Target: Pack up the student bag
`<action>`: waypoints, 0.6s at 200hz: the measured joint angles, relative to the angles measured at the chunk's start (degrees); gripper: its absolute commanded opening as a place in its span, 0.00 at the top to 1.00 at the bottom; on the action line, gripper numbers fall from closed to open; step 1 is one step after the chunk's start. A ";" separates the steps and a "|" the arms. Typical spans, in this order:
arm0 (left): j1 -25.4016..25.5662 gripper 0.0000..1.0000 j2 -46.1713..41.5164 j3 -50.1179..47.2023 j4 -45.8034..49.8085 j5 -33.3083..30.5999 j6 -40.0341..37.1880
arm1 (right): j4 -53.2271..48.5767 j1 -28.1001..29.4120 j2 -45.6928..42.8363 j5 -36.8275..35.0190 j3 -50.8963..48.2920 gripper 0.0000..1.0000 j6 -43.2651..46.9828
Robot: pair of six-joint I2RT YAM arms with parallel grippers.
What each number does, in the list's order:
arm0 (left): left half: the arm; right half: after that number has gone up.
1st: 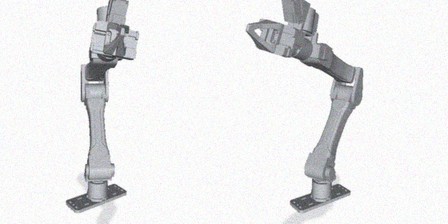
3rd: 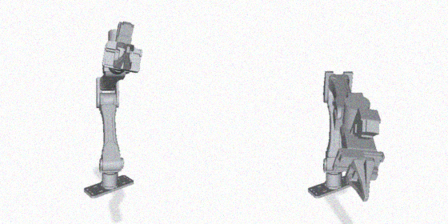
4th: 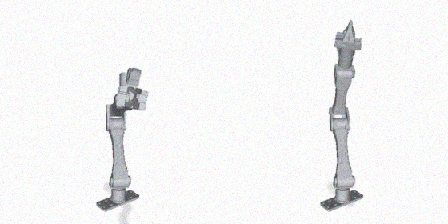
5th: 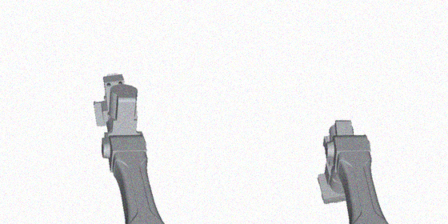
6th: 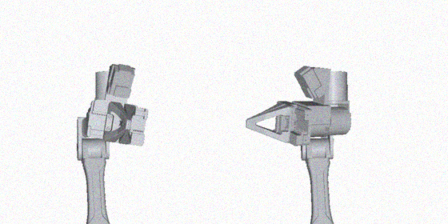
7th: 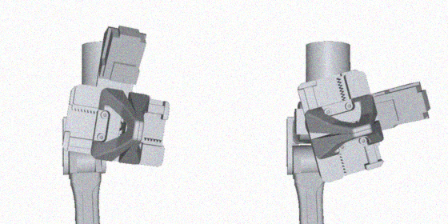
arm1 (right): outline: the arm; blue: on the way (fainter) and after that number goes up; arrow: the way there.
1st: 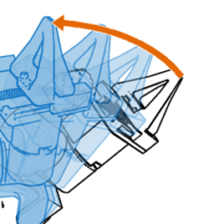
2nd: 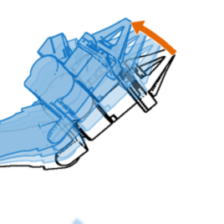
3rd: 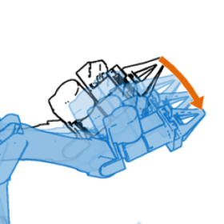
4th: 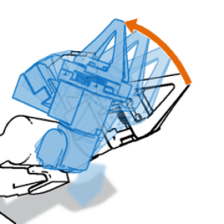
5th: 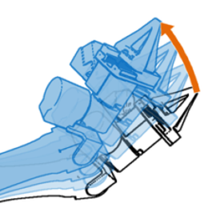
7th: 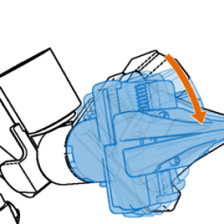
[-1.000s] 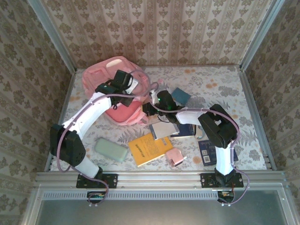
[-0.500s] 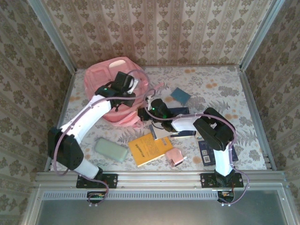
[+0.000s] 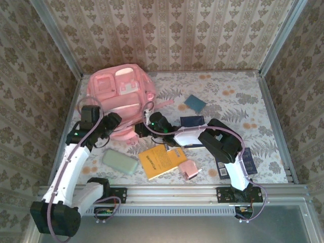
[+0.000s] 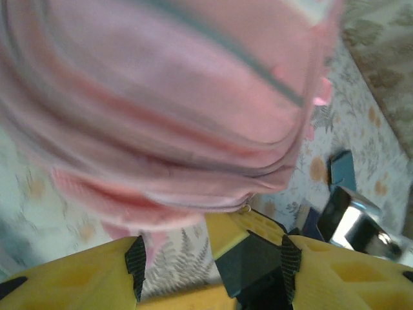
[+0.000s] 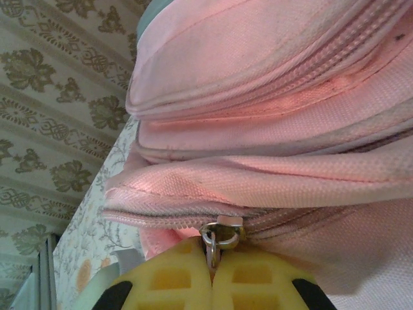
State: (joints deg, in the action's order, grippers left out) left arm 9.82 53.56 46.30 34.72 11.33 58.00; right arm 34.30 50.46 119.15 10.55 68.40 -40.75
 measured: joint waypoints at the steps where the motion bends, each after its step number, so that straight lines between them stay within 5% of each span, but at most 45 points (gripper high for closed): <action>1: -0.02 0.39 0.02 -0.26 -0.11 0.09 0.55 | -0.02 0.11 0.11 0.00 0.11 1.00 0.00; 47: -0.13 0.45 -0.33 -13.09 -6.19 1.73 23.32 | -0.44 1.73 1.14 -0.02 1.31 1.00 1.25; 120: -0.13 0.47 1.88 -13.49 -17.84 0.81 32.70 | -0.87 1.88 1.14 -0.07 1.31 1.00 3.37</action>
State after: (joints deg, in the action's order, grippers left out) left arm 9.69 55.44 32.82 16.88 12.14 90.70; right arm 33.43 52.34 120.29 10.48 69.71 -37.39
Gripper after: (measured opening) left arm 0.528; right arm 0.062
